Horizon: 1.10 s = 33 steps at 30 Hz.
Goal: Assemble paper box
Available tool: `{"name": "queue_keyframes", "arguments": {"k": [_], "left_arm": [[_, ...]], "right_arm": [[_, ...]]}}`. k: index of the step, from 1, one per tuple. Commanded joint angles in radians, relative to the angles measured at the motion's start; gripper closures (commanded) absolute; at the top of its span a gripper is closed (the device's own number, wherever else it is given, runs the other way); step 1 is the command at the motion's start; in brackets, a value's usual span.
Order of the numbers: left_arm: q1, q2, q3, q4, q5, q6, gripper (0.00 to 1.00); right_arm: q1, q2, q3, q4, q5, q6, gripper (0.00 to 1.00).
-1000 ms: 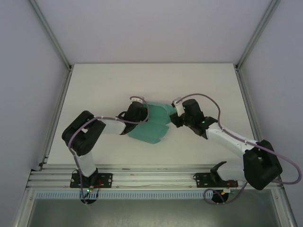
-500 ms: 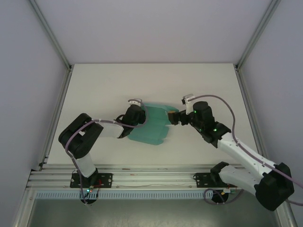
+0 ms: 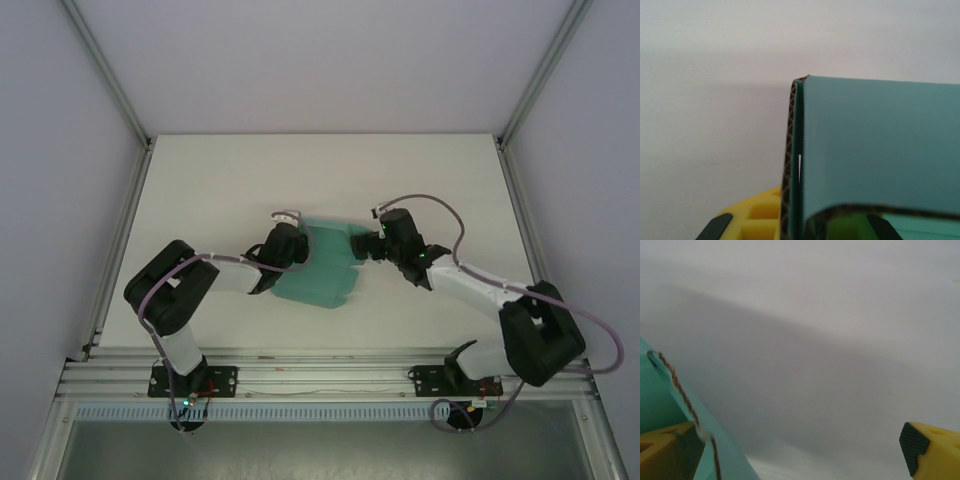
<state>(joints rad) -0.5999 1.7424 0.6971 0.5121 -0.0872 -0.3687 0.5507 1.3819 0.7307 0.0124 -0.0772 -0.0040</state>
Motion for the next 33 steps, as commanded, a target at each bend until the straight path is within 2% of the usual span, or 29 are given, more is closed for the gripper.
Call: {"name": "queue_keyframes", "arguments": {"k": [1, 4, 8, 10, 16, 23, 27, 33], "left_arm": [[-0.018, 0.005, -0.012, -0.027, 0.003, 0.017, 1.0], [-0.031, 0.005, -0.013, -0.021, -0.007, 0.028, 1.0], [-0.048, 0.005, -0.001, -0.041, -0.046, 0.024, 1.0], [-0.049, 0.003, 0.01, -0.066, -0.069, -0.003, 1.0], [-0.049, -0.036, 0.012, -0.09, -0.116, -0.053, 1.0], [-0.047, -0.114, 0.061, -0.208, -0.204, -0.054, 1.0], [-0.047, -0.15, 0.076, -0.248, -0.219, -0.063, 1.0], [-0.047, -0.188, 0.076, -0.265, -0.23, -0.052, 1.0]], "right_arm": [[0.004, 0.051, 0.056, 0.103, -0.11, 0.0, 0.0], [0.029, 0.096, 0.065, 0.177, -0.064, 0.025, 0.0], [0.101, 0.142, 0.082, 0.247, 0.204, 0.017, 0.0], [0.116, 0.145, 0.097, 0.222, 0.272, 0.028, 0.0], [0.123, 0.028, 0.024, 0.13, 0.331, 0.105, 0.0], [0.118, -0.166, -0.13, 0.046, 0.422, 0.148, 0.0], [0.092, -0.181, -0.151, -0.022, 0.389, 0.189, 0.0], [0.078, -0.134, -0.141, -0.008, 0.362, 0.202, 0.0]]}}
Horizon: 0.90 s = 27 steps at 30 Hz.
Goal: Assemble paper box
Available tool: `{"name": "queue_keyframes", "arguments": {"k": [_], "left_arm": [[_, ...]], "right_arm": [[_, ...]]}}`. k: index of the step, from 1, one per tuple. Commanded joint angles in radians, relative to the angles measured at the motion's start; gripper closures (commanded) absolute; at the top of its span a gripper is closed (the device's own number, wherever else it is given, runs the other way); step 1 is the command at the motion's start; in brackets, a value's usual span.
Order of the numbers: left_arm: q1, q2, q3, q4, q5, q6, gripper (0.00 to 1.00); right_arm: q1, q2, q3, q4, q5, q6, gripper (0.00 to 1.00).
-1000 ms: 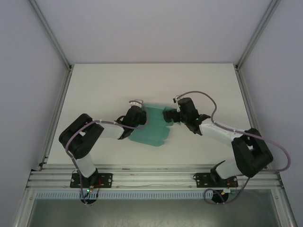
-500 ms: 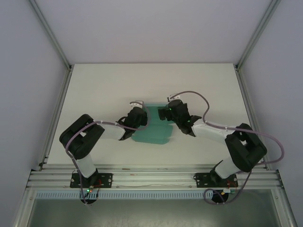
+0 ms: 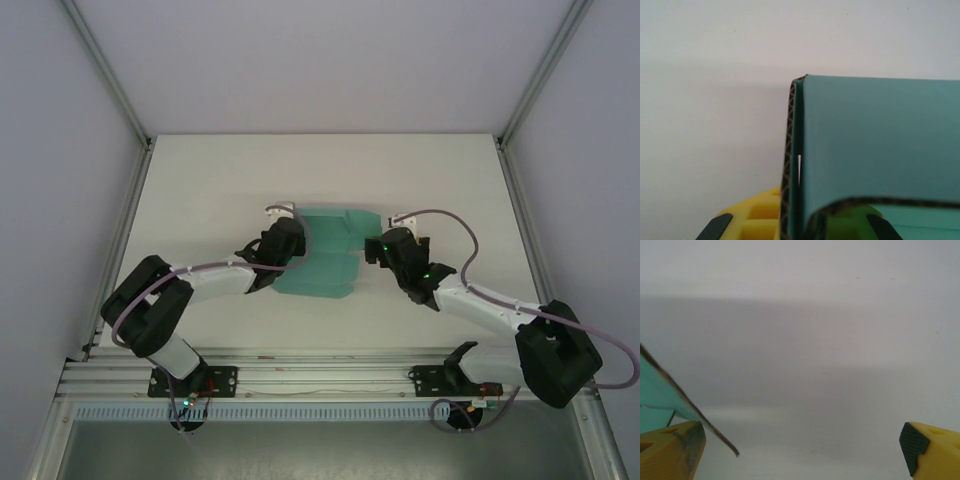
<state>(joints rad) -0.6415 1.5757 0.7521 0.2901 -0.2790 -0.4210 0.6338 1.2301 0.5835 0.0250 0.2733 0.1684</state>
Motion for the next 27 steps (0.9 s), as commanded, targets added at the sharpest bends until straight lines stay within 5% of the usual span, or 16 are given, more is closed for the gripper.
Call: {"name": "queue_keyframes", "arguments": {"k": [1, 7, 19, 27], "left_arm": [[-0.006, -0.017, 0.023, -0.044, -0.04, -0.003, 1.0], [-0.006, 0.002, 0.033, -0.06, -0.053, -0.005, 1.0], [-0.006, 0.009, -0.001, 0.021, 0.049, 0.001, 1.0], [-0.006, 0.031, 0.002, 0.04, 0.086, -0.02, 1.0]], "right_arm": [[-0.005, 0.028, 0.01, -0.015, 0.008, 0.026, 0.0], [-0.009, 0.068, 0.025, -0.015, -0.001, 0.034, 0.0], [-0.016, 0.2, 0.121, 0.18, -0.289, -0.027, 0.0], [0.017, 0.265, 0.154, 0.225, -0.263, -0.031, 0.0]]}}
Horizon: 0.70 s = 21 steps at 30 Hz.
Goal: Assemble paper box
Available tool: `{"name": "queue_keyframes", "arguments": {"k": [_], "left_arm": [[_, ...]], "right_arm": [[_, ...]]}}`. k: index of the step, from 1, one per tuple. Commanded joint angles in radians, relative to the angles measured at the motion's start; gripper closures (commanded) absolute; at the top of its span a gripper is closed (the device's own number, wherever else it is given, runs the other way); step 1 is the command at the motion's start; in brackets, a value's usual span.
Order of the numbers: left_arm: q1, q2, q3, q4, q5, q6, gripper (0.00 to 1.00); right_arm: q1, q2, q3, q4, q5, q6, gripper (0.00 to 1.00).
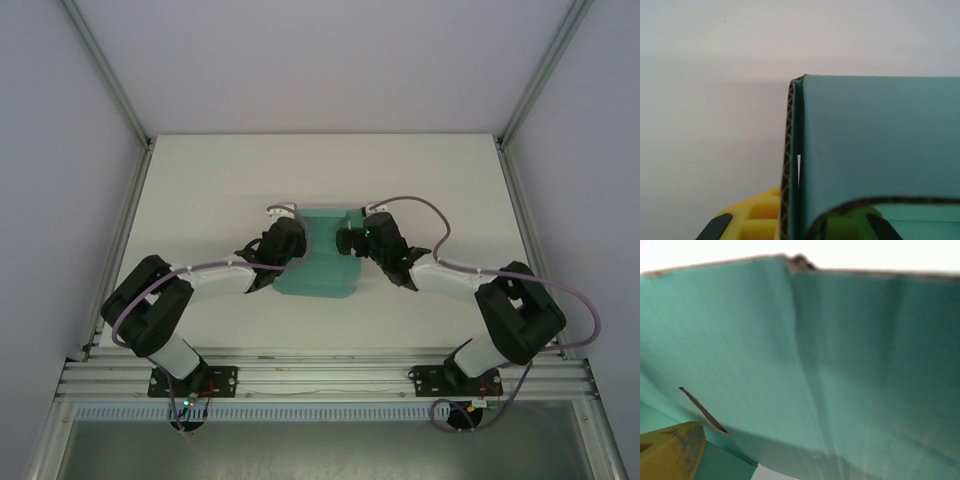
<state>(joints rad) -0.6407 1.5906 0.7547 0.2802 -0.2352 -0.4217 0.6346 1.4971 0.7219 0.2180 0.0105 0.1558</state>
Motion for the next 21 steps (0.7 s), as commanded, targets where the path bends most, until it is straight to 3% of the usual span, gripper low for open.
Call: {"name": "queue_keyframes", "arguments": {"k": [1, 5, 13, 17, 21], "left_arm": [[-0.007, 0.02, -0.003, 0.052, 0.037, -0.023, 1.0], [-0.007, 0.032, 0.005, 0.039, 0.042, 0.0, 1.0], [0.013, 0.054, 0.016, 0.028, 0.073, -0.003, 1.0], [0.031, 0.039, -0.006, 0.04, 0.082, -0.001, 1.0], [0.063, 0.048, -0.025, 0.058, 0.142, 0.003, 1.0]], "right_arm": [[0.016, -0.011, 0.011, 0.023, 0.011, -0.018, 0.0], [0.016, -0.099, -0.043, -0.02, 0.074, 0.02, 0.0], [0.006, -0.432, -0.223, -0.095, -0.007, -0.014, 0.0], [-0.064, -0.567, -0.223, -0.179, -0.09, -0.003, 0.0], [-0.187, -0.588, -0.228, -0.177, -0.204, 0.057, 0.0]]}}
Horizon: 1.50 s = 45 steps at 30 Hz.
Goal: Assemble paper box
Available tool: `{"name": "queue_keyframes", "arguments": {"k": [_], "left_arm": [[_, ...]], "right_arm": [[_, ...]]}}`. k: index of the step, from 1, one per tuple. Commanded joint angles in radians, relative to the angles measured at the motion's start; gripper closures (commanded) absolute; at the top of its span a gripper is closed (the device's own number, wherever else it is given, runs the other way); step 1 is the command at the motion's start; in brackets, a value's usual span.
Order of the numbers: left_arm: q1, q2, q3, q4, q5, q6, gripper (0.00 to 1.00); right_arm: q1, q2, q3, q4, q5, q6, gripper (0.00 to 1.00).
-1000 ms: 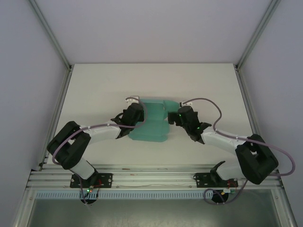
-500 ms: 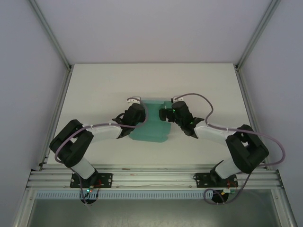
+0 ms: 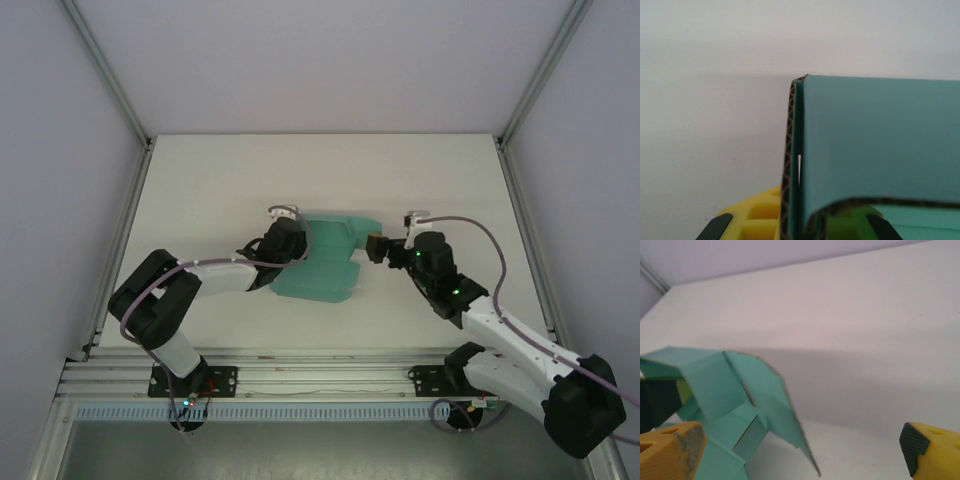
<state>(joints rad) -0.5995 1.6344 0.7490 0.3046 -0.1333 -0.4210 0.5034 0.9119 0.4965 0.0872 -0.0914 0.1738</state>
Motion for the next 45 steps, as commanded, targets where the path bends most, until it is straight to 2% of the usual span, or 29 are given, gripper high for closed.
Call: {"name": "queue_keyframes", "arguments": {"k": [1, 5, 7, 9, 13, 20, 27, 35, 41, 45], "left_arm": [[0.031, 0.007, -0.026, 0.04, 0.055, 0.002, 1.0], [0.053, -0.016, -0.056, 0.075, 0.097, 0.005, 1.0], [0.055, -0.032, -0.073, 0.096, 0.124, 0.017, 1.0], [0.056, -0.04, -0.082, 0.108, 0.138, 0.024, 1.0], [0.056, -0.06, -0.101, 0.122, 0.155, 0.023, 1.0], [0.056, -0.067, -0.101, 0.131, 0.179, 0.027, 1.0], [0.056, -0.064, -0.093, 0.114, 0.175, 0.03, 1.0], [0.055, -0.059, -0.08, 0.07, 0.135, 0.04, 1.0], [0.055, -0.045, -0.064, 0.04, 0.108, 0.044, 1.0], [0.053, -0.032, -0.061, 0.038, 0.111, 0.052, 1.0]], "right_arm": [[-0.095, 0.006, 0.001, -0.042, -0.139, 0.059, 0.01], [-0.225, 0.077, 0.019, -0.007, -0.385, 0.065, 0.18], [-0.245, 0.132, 0.046, -0.011, -0.452, 0.025, 0.22], [-0.245, 0.183, 0.075, -0.02, -0.52, -0.039, 0.35], [-0.246, 0.269, 0.116, -0.016, -0.704, -0.134, 0.37], [-0.232, 0.381, 0.188, -0.091, -0.906, -0.247, 0.43], [-0.158, 0.449, 0.237, -0.101, -0.901, -0.304, 0.45], [-0.101, 0.513, 0.276, -0.04, -0.81, -0.281, 0.43], [-0.066, 0.537, 0.291, -0.065, -0.786, -0.312, 0.34], [-0.052, 0.548, 0.286, -0.041, -0.755, -0.311, 0.32]]}}
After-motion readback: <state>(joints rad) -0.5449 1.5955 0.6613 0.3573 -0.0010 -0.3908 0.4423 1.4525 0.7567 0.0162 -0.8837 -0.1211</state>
